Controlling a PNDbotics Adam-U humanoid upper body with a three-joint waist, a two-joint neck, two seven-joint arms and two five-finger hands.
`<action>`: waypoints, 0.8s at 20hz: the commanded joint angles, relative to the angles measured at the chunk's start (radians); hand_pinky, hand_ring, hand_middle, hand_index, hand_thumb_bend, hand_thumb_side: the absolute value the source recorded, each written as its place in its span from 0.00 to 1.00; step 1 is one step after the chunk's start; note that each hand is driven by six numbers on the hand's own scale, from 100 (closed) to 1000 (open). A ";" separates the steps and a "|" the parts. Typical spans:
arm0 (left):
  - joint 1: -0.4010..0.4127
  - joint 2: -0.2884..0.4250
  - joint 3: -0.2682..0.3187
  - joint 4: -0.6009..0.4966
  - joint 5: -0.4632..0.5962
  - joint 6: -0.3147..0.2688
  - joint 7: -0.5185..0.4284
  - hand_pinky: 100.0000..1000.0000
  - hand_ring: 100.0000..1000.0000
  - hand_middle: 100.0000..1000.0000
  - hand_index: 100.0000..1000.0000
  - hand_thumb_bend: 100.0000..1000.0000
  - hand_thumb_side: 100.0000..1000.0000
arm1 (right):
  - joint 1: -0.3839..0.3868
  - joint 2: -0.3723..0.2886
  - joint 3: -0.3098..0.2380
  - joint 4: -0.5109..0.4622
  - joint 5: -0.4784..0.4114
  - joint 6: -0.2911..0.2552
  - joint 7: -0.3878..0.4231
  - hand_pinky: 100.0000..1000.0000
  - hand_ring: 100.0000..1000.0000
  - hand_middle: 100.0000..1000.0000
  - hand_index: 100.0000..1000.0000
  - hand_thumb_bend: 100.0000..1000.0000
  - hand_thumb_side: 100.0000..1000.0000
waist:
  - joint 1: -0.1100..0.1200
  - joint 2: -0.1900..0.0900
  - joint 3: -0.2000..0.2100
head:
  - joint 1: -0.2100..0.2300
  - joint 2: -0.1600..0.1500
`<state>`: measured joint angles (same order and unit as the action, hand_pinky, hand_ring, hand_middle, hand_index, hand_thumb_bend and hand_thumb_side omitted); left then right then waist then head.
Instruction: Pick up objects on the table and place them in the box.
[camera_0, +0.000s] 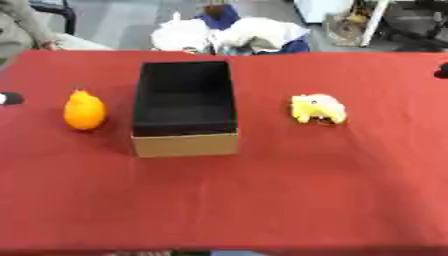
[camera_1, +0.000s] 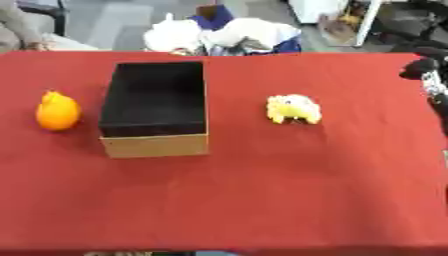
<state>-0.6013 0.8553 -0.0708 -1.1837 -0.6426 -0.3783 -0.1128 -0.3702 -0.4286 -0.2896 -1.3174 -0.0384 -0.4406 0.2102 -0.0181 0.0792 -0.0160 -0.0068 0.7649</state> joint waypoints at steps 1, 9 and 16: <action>-0.055 -0.008 -0.014 0.060 -0.058 -0.018 -0.004 0.71 0.70 0.72 0.83 0.72 0.40 | -0.013 -0.029 -0.001 -0.009 -0.007 -0.002 0.004 0.70 0.58 0.53 0.78 0.00 0.63 | 0.003 -0.013 -0.001 | 0.004 0.005; -0.141 -0.098 -0.024 0.231 -0.191 -0.065 -0.024 0.71 0.70 0.72 0.83 0.63 0.55 | -0.013 -0.028 0.000 -0.005 -0.010 -0.004 0.008 0.70 0.58 0.53 0.78 0.00 0.63 | 0.000 -0.007 -0.001 | 0.005 0.005; -0.180 -0.152 -0.011 0.325 -0.249 -0.066 -0.054 0.71 0.69 0.72 0.83 0.58 0.60 | -0.018 -0.027 0.005 -0.002 -0.013 -0.008 0.013 0.70 0.58 0.53 0.78 0.00 0.62 | -0.007 -0.004 -0.005 | 0.010 0.005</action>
<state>-0.7576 0.6871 -0.0939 -0.8610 -0.8807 -0.4436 -0.1626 -0.3706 -0.4284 -0.2825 -1.3113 -0.0455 -0.4480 0.2194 -0.0268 0.0862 -0.0198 -0.0010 0.7649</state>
